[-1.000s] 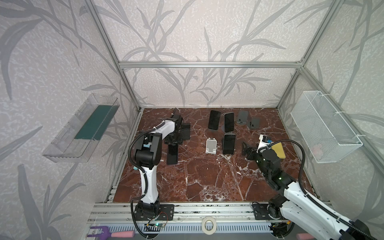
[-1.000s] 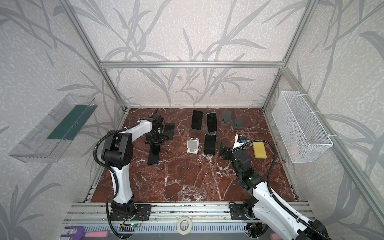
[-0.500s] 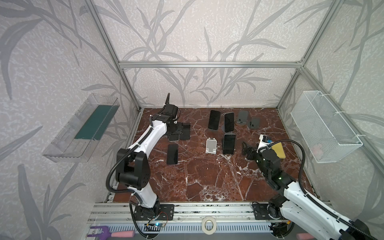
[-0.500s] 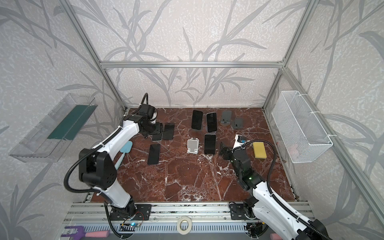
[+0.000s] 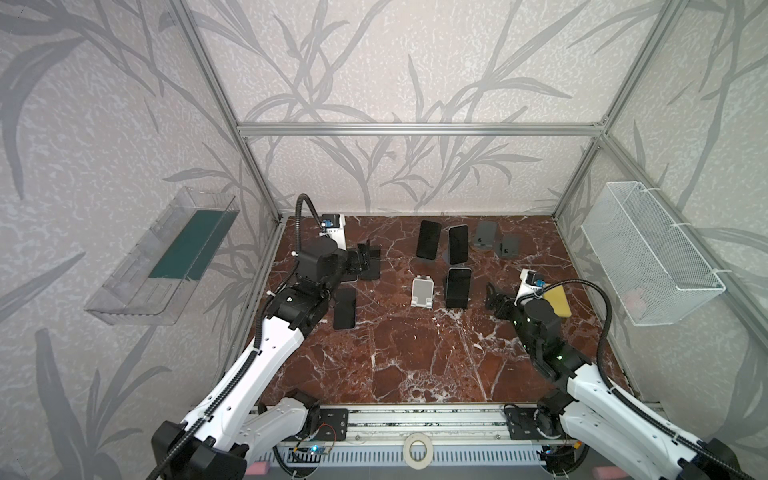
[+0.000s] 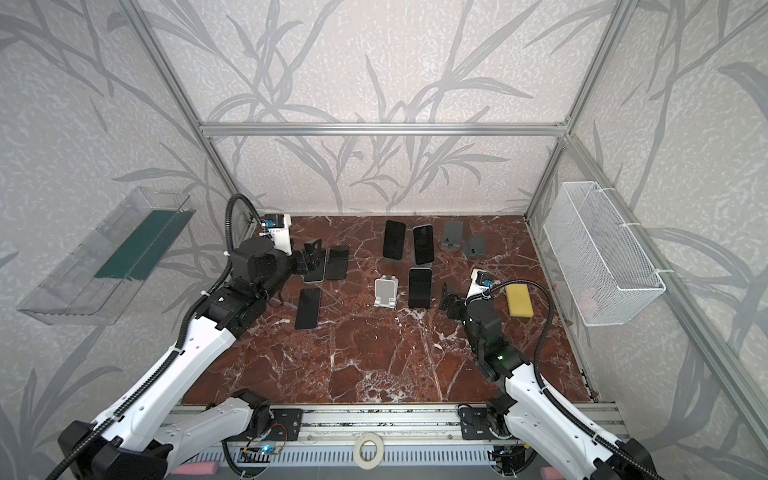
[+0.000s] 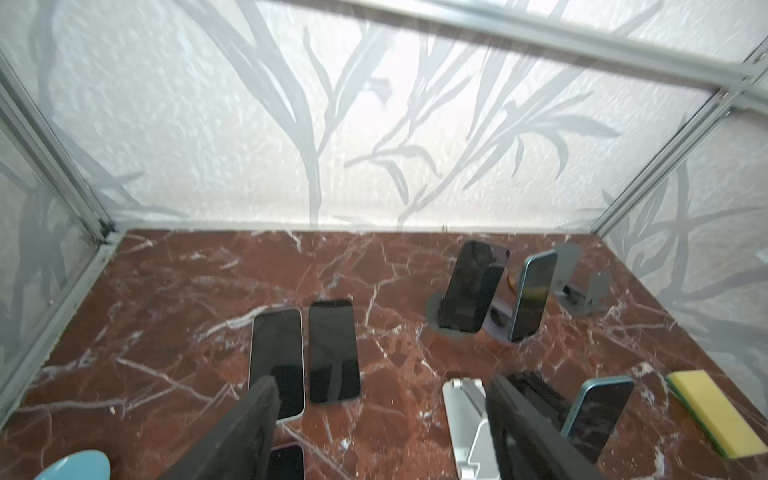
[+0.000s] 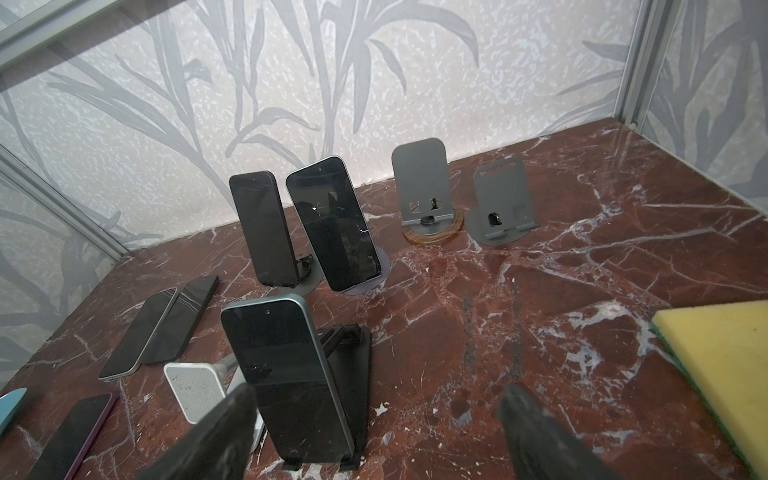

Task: Remove the phone from the phone stand
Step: 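Raise the left gripper up and away from the placed phone, then reach the right gripper over the teal-framed phone on the black stand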

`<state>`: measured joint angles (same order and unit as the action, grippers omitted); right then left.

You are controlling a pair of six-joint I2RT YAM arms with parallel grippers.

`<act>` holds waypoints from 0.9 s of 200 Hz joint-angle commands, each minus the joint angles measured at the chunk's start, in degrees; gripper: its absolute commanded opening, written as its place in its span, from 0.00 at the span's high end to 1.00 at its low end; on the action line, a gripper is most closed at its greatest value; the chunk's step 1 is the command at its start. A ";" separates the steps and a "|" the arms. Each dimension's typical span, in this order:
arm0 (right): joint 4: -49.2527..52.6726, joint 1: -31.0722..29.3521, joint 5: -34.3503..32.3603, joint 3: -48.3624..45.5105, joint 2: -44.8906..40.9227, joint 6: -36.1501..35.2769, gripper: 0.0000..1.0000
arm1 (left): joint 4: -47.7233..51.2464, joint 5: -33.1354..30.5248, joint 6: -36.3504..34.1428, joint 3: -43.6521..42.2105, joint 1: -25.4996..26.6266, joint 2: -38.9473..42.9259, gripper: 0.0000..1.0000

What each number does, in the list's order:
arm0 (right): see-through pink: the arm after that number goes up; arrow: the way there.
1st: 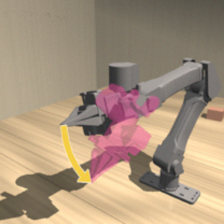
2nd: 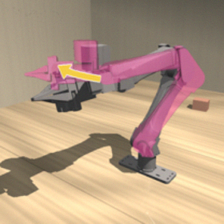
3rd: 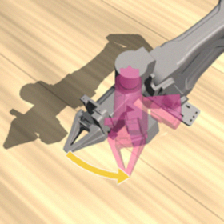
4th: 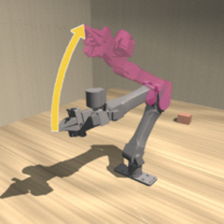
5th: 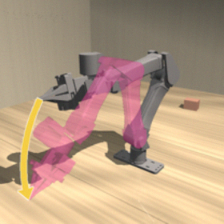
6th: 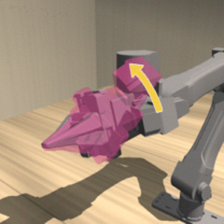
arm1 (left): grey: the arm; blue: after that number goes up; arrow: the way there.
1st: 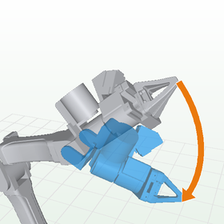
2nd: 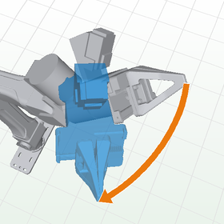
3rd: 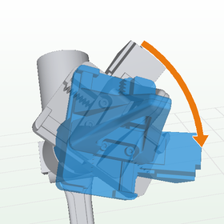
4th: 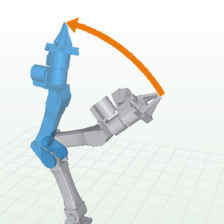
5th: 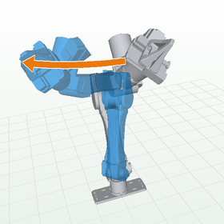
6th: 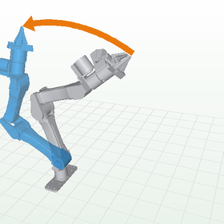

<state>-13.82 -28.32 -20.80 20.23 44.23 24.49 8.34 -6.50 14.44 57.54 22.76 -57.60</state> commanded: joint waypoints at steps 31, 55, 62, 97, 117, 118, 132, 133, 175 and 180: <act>13.44 -0.46 0.17 8.08 -1.08 -0.01 0.06 | -11.33 -3.97 0.92 -4.94 -0.11 3.18 0.14; 19.97 -1.37 -0.11 11.42 -4.03 1.88 0.05 | -9.57 -8.57 6.17 -6.70 -0.09 4.10 0.12; 23.06 -1.82 -0.99 13.17 -3.72 2.06 0.05 | -7.45 -9.94 8.24 -6.65 -0.09 4.40 0.11; 30.80 -3.81 -0.67 19.64 -1.02 3.73 0.01 | -3.40 -9.32 13.60 -9.45 -0.09 8.46 0.09; 32.57 -6.82 -1.82 21.81 1.92 6.28 0.01 | -5.67 -6.53 17.15 -11.79 -0.07 11.02 0.09; 32.51 -6.96 -1.85 21.84 2.14 6.45 0.01 | -5.82 -6.39 17.22 -11.90 -0.08 11.11 0.09; 31.79 -9.92 -3.63 22.48 5.37 8.32 0.01 | -6.71 -4.46 18.78 -12.39 -0.05 11.37 0.09; 31.68 -10.14 -3.90 22.53 5.71 8.44 0.01 | -6.73 -4.38 18.87 -12.37 -0.07 11.28 0.09; 28.30 -14.66 -8.67 27.08 18.74 11.72 0.01 | -5.74 -0.98 19.89 -11.14 -0.10 9.75 0.09; 27.89 -14.66 -8.58 27.78 20.22 11.68 0.01 | -5.74 -0.93 19.93 -11.17 -0.09 9.64 0.09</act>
<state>15.59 -42.41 -26.15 44.25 59.24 33.61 2.96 -9.54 32.21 45.82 22.76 -47.75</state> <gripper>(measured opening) 0.991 0.910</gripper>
